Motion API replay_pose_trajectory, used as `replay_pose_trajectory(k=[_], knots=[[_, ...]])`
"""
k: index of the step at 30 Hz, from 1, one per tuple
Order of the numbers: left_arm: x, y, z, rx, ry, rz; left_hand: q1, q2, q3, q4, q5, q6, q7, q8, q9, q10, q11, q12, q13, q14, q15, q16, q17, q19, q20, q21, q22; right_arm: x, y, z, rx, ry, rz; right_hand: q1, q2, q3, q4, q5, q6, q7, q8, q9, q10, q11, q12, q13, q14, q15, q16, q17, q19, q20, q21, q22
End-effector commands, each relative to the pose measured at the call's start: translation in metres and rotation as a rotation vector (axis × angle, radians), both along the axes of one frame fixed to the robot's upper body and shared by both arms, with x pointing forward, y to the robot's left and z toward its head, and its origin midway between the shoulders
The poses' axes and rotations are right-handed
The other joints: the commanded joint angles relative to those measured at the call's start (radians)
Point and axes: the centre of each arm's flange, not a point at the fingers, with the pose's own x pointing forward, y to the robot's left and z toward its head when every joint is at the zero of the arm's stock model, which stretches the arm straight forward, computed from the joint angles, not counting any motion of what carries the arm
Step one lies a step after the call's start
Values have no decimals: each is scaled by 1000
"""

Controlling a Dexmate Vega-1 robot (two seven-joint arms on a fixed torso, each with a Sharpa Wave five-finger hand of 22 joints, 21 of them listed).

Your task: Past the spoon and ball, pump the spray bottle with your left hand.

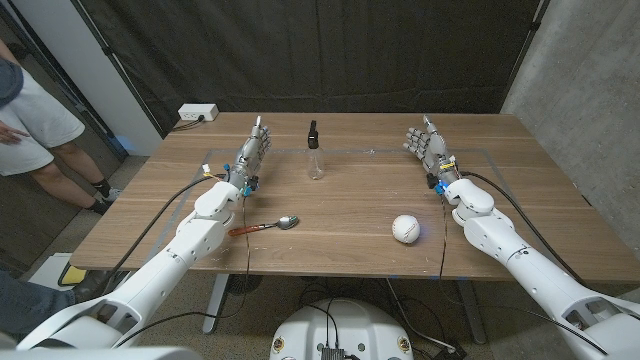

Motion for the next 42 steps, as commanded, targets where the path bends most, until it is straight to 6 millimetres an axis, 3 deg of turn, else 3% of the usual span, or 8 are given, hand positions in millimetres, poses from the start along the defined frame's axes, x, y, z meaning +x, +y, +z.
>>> replay_pose_trajectory(k=[1,7,11,15,18,20,24,42], knots=[[-6,-4,3,43,-26,28,14,4,-6,-4,5,-2,9,4,5,3,5,4,2,-5,0,7,2,-10,4,5,5,0,6,2,-23,2,21,9,0,5,0,5,10,2,6,2,1,7,6,5,-1,8,3,5,7,-1,5,4],[-7,-4,9,108,-54,44,36,3,-1,-16,2,-3,1,3,6,8,-4,3,2,3,-7,8,1,-12,13,3,5,-1,5,3,-13,-12,19,9,1,4,0,5,11,0,5,2,1,7,6,5,-1,9,2,5,8,0,3,4],[-9,-3,15,186,-74,67,74,4,9,-37,-2,-15,-10,-2,6,2,-12,-3,3,0,-16,4,1,-32,41,-7,5,-3,6,1,-13,-14,17,8,1,3,-1,5,13,-1,6,2,1,6,6,5,-1,9,2,5,9,-1,2,4],[-7,-4,21,268,-94,90,113,6,19,-57,-8,-12,-20,0,7,5,-26,-4,4,4,-29,4,1,-43,88,-12,5,-8,6,-1,-6,-21,7,8,1,3,-1,5,13,-2,5,2,1,7,5,5,0,8,2,5,9,-1,1,4],[-5,-7,22,280,-101,97,162,6,29,-84,-18,1,-36,4,9,19,-49,-2,5,13,-32,5,1,-26,174,-5,7,-10,4,-2,-2,-24,0,8,1,2,-1,5,14,-2,5,2,2,6,6,5,1,9,2,5,10,-1,0,4],[-4,-9,25,295,-111,108,181,6,32,-93,-23,18,-44,9,9,32,-58,2,6,20,-26,7,1,-25,196,-5,8,-11,3,-2,-2,-24,-3,8,1,2,-1,5,15,-1,5,2,3,5,5,5,0,9,1,5,10,0,-1,4],[-4,-14,31,315,-138,131,206,5,36,-107,-29,45,-61,17,10,65,-81,11,7,35,-20,11,2,-30,205,-7,9,-13,0,-3,5,-19,-10,8,1,1,-2,4,15,-2,5,2,4,5,6,5,2,10,1,5,11,0,-2,4],[-12,-38,31,332,-278,237,279,-29,31,-152,-37,168,-87,47,13,181,-116,38,11,129,-63,30,2,2,218,3,11,-20,-23,1,-10,-29,-33,7,1,-1,-4,4,21,-6,5,2,9,8,6,6,6,12,1,5,15,7,-7,4]])
